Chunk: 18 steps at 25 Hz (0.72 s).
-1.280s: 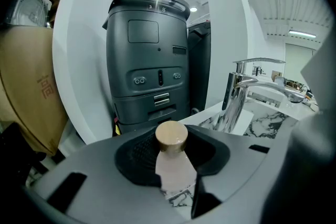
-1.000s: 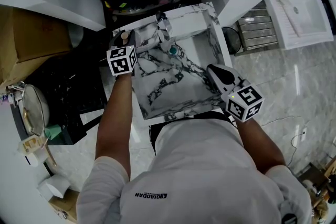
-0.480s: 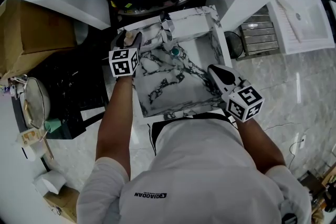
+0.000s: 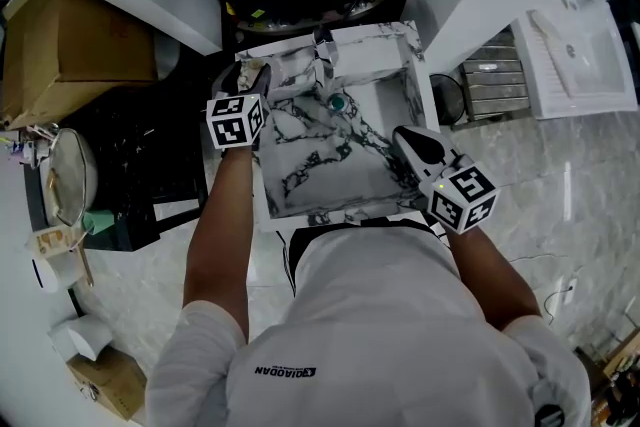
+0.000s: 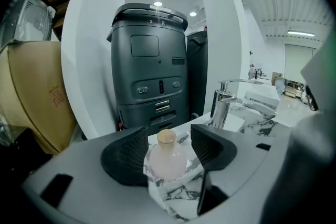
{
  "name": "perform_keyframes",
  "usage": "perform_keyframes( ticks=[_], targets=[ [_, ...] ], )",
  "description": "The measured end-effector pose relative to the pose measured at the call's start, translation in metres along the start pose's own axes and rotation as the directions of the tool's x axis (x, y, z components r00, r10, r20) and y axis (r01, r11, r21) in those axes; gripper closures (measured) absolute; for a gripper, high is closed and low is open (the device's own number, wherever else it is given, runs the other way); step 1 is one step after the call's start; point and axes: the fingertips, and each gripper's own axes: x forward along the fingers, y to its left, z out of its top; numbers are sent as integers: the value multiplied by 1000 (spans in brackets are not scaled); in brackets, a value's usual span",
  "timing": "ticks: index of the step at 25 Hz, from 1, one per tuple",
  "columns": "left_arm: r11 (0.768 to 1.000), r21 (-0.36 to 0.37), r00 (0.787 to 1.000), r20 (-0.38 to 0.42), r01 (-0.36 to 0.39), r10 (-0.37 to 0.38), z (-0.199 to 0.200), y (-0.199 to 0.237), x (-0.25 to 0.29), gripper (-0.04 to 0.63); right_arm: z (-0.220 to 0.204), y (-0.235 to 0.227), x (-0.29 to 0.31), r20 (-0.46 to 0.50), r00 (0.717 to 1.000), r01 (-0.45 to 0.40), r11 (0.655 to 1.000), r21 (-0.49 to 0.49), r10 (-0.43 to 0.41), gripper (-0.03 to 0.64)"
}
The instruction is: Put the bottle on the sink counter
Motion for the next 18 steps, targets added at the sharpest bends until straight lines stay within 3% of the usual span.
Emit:
perform_keyframes(
  ticks=[10, 15, 18],
  targets=[
    [989, -144, 997, 74, -19, 30, 18, -8, -49, 351, 20, 13, -7, 63, 995, -81, 996, 29, 79, 574],
    [982, -191, 992, 119, -12, 35, 30, -21, -84, 458, 30, 24, -10, 85, 986, -149, 988, 31, 146, 575],
    [965, -263, 995, 101, 5, 23, 30, -32, -100, 549, 38, 32, -12, 106, 979, -173, 985, 11, 171, 575]
  ],
)
